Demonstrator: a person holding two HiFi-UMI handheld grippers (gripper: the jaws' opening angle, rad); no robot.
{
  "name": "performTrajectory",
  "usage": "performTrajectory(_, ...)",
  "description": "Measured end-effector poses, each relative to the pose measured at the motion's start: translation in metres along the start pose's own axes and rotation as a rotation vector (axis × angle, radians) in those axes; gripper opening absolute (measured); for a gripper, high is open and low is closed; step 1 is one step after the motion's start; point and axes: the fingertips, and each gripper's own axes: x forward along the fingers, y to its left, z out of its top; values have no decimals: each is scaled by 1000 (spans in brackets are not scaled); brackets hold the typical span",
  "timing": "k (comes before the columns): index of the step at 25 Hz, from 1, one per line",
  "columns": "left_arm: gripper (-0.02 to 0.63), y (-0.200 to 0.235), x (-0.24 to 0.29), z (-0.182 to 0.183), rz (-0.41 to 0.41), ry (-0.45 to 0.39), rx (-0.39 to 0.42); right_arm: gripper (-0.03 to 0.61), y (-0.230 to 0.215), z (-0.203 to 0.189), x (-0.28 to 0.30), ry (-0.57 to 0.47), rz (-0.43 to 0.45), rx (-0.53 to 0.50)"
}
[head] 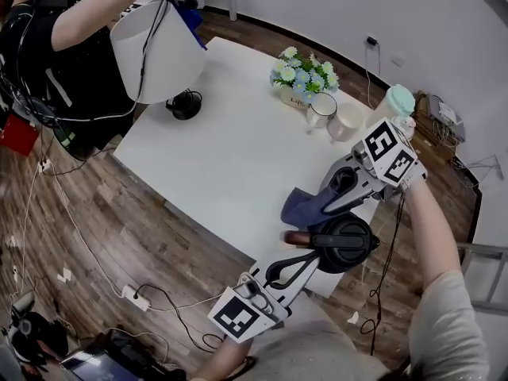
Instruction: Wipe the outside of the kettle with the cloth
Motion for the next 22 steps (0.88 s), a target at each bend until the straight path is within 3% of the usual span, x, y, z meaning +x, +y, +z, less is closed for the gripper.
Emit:
performTrajectory(7, 6, 1, -4, -9, 14, -2, -24, 63, -36, -27, 27, 158, 91, 133)
performTrajectory(15, 6, 4, -5, -15, 31, 3, -34, 63, -66, -66, 46, 267, 68, 233)
performTrajectory(17, 6, 4, -7, -16, 36, 6, -33, 63, -72, -69, 46, 280, 23, 209)
performTrajectory(22, 6, 3, -12, -19, 55, 22, -32, 63, -77, -41, 13, 247, -273, -36)
